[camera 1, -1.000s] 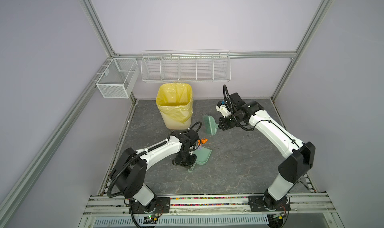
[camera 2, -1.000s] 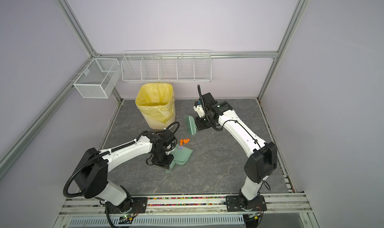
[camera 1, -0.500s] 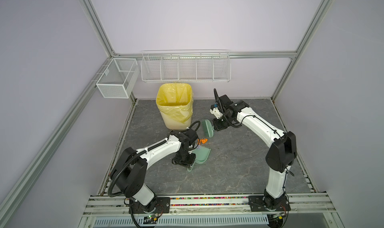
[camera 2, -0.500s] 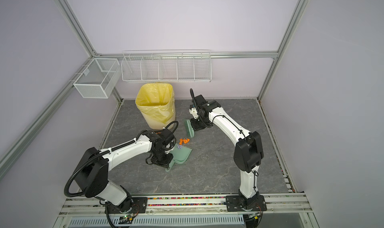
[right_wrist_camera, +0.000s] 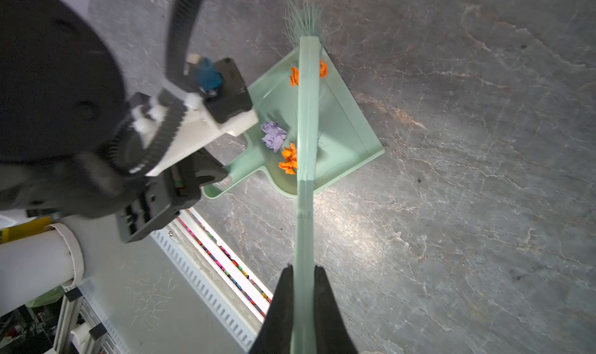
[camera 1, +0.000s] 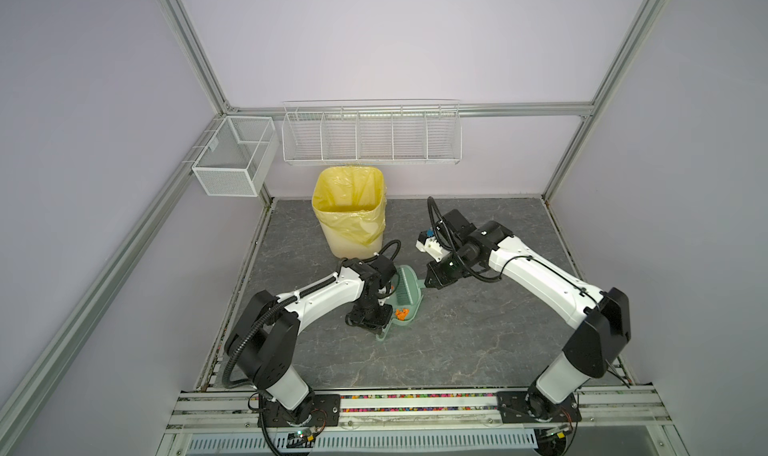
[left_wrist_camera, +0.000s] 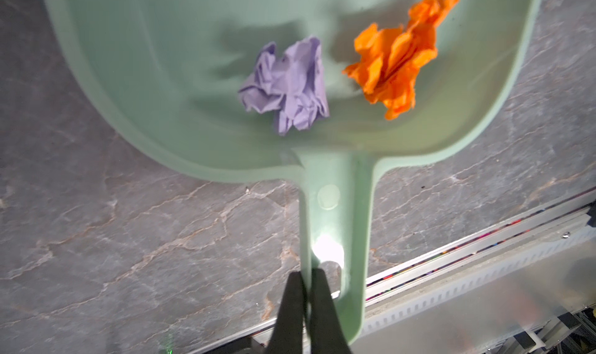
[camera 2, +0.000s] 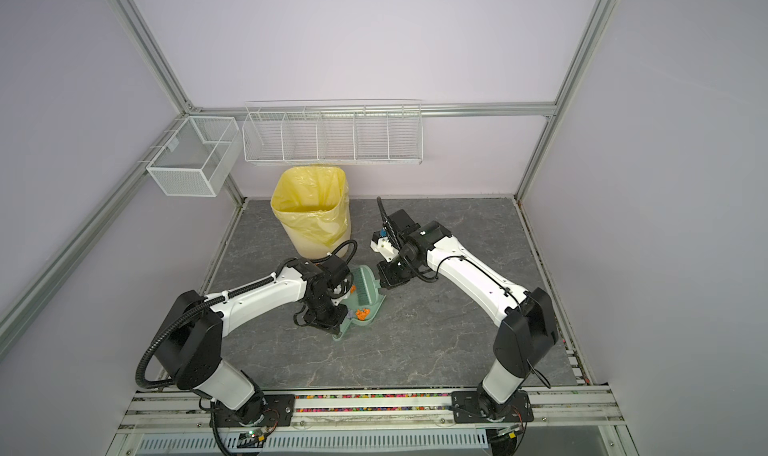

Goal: Sweep away the paper scraps from the table

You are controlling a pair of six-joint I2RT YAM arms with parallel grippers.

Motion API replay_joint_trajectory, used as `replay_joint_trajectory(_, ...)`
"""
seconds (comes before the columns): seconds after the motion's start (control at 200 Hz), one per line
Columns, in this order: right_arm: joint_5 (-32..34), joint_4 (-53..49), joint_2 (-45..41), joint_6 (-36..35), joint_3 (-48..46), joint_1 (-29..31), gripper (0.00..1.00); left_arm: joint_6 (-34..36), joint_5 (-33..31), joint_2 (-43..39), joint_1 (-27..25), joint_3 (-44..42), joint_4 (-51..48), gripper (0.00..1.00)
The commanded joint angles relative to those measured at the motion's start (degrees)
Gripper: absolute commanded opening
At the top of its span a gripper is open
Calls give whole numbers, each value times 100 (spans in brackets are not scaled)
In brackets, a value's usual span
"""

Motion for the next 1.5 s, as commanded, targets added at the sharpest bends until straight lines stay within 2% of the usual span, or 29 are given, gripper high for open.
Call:
replay_joint_trajectory(0.0, 117, 96, -273, 113, 98, -13, 7, 67, 42, 9, 31, 102, 11, 0)
replay_joint_trajectory(0.28, 571, 265, -108, 367, 265, -45, 7, 50, -52, -177, 32, 78, 11, 0)
replay_joint_trajectory(0.565, 903, 741, 664, 348, 903, -23, 7, -72, 45, -335, 31, -69, 171, 0)
replay_joint_trajectory(0.71, 1249, 435, 1142, 69, 1310, 10, 7, -38, 28, -322, 31, -40, 137, 0)
replay_joint_trajectory(0.92, 546, 487, 1430, 99, 1465, 86, 7, 22, -9, -189, 31, -6, 149, 0)
replay_joint_trajectory(1.08, 357, 370, 1261, 67, 1266, 246, 7, -23, -50, -186, 31, -19, 235, 0)
replay_joint_trajectory(1.235, 281, 370, 599, 177, 515, 332, 7, 45, -140, -150, 31, 68, 189, 0)
replay_joint_trajectory(1.35, 710, 391, 12, 231, 28, 320, 7, 120, -311, -34, 31, 188, 99, 0)
replay_joint_trajectory(1.495, 1127, 139, -285, 274, -88, 169, 7, 146, -376, 4, 31, 234, 105, 0)
